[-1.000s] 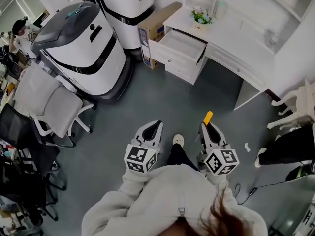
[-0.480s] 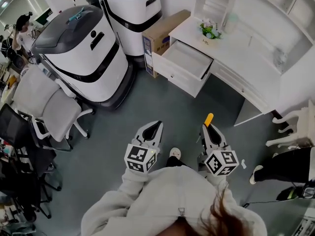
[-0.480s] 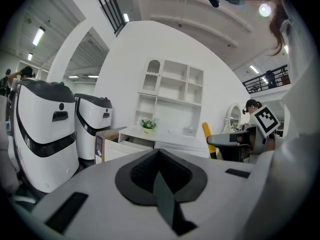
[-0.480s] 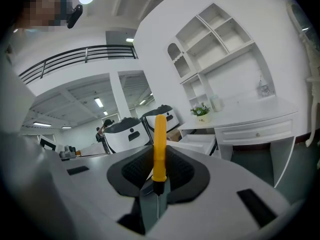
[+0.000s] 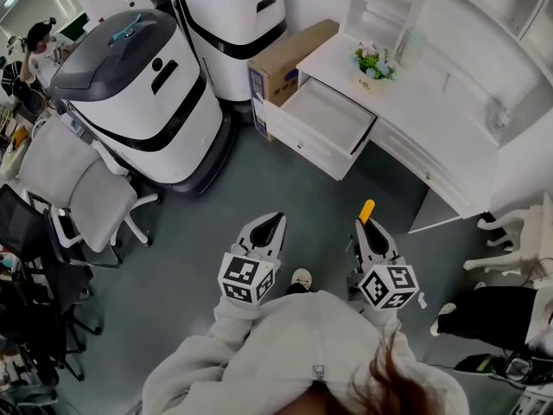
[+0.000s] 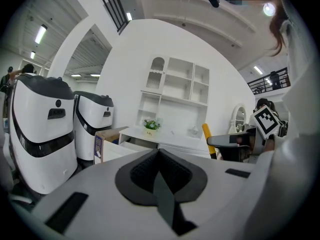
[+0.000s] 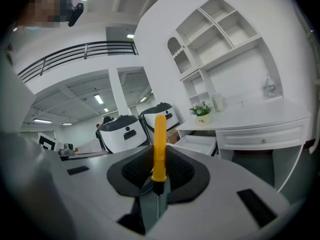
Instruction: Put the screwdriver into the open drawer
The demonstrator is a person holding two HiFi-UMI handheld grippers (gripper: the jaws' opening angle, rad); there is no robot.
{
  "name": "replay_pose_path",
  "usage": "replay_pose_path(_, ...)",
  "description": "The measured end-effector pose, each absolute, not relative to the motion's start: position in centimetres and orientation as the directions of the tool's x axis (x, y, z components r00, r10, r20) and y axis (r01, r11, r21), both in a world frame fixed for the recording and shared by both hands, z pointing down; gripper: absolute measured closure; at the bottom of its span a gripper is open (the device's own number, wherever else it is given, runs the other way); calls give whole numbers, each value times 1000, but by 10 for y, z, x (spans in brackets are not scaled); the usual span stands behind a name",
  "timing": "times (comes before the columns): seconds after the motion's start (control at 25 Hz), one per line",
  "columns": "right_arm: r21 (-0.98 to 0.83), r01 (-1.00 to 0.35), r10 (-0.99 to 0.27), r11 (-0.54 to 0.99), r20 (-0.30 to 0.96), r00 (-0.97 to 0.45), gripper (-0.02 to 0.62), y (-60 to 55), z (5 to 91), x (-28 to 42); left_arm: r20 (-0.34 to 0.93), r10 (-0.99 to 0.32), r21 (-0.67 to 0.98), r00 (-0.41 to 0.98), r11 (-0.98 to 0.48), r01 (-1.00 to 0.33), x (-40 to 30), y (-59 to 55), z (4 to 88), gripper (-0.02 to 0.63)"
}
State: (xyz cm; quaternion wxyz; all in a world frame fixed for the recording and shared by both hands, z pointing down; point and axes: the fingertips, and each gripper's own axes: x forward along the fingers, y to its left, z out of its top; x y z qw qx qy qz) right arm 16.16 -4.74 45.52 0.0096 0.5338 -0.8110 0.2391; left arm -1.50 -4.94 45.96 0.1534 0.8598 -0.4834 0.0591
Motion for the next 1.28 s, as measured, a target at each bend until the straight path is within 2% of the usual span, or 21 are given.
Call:
replay_pose_path(0.6,-391,-843,-835,370,258,-486,506,-80,464,162,269,-831,189,487,-450,-873,-8,-72,466,591)
replay_pose_path(1.28,-406,-864,-862,297,274,-426,506,-126,474,185,291,-786,175,545,-517,-838,15,-132,469,590)
